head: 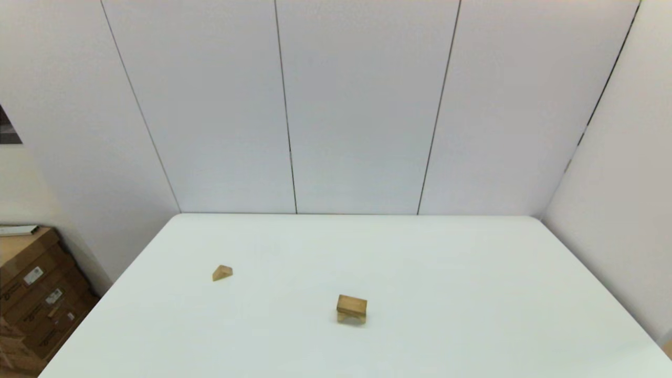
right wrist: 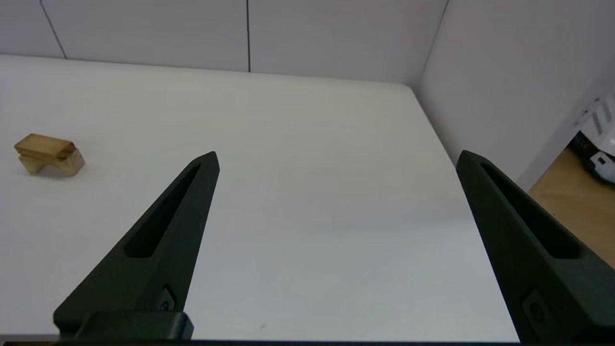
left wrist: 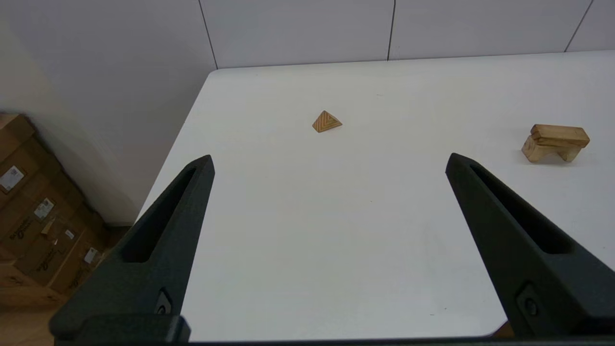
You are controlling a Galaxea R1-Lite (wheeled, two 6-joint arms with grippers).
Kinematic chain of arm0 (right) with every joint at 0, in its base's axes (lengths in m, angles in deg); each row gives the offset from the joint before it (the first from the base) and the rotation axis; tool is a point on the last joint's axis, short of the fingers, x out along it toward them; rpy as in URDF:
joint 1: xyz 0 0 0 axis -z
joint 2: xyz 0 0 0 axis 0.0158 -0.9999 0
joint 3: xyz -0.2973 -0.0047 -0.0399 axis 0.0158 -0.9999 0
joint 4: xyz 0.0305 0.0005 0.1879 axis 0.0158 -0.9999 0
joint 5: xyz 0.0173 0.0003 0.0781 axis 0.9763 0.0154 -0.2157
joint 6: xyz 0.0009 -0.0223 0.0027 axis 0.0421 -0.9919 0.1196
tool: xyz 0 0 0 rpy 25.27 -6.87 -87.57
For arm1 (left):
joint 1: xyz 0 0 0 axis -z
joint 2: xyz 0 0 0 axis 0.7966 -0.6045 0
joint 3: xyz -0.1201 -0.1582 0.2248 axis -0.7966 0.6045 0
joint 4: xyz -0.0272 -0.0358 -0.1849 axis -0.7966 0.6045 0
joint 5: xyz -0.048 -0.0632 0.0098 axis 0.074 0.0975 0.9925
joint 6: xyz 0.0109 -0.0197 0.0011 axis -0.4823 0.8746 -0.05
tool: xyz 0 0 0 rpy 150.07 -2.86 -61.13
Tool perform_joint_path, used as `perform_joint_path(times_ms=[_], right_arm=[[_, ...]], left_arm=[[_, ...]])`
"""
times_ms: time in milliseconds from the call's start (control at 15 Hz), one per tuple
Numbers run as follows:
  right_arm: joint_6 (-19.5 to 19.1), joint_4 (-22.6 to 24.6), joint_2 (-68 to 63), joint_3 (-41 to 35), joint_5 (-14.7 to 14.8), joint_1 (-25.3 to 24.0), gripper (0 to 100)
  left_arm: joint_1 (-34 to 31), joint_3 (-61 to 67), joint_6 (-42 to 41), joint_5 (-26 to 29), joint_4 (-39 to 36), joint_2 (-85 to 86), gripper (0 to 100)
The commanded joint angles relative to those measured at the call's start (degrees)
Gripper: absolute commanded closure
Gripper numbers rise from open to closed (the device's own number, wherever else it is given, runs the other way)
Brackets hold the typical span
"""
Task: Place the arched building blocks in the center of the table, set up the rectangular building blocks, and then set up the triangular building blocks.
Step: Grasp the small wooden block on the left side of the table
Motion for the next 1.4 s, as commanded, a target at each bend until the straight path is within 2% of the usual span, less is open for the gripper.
perform_joint_path(times_ms=[67, 133, 600, 867, 1200, 1400], right_arm=[[-0.1, -0.2, 0.0, -1.3, -4.8, 0.0, 0], [-0.2, 0.0, 0.0, -2.4, -5.5, 0.0, 0], [0.3, 0.0, 0.0, -2.4, -5.4, 0.0, 0], [4.9, 0.3, 0.0, -2.4, -4.6, 0.0, 0], [4.9, 1.2, 0.0, -2.7, -4.6, 0.0, 0], [4.9, 1.2, 0.0, -2.7, -4.6, 0.0, 0]], left_arm=[[0.0, 0.0, 0.0, 0.0, 0.1, 0.0, 0], [0.0, 0.0, 0.0, 0.0, 0.1, 0.0, 0], [0.0, 0.0, 0.0, 0.0, 0.1, 0.0, 0], [0.0, 0.0, 0.1, -0.1, 0.1, 0.0, 0], [0.0, -0.1, 0.9, -0.9, -0.1, 0.0, 0], [0.0, -9.3, 4.3, -1.7, 3.6, -4.1, 0]])
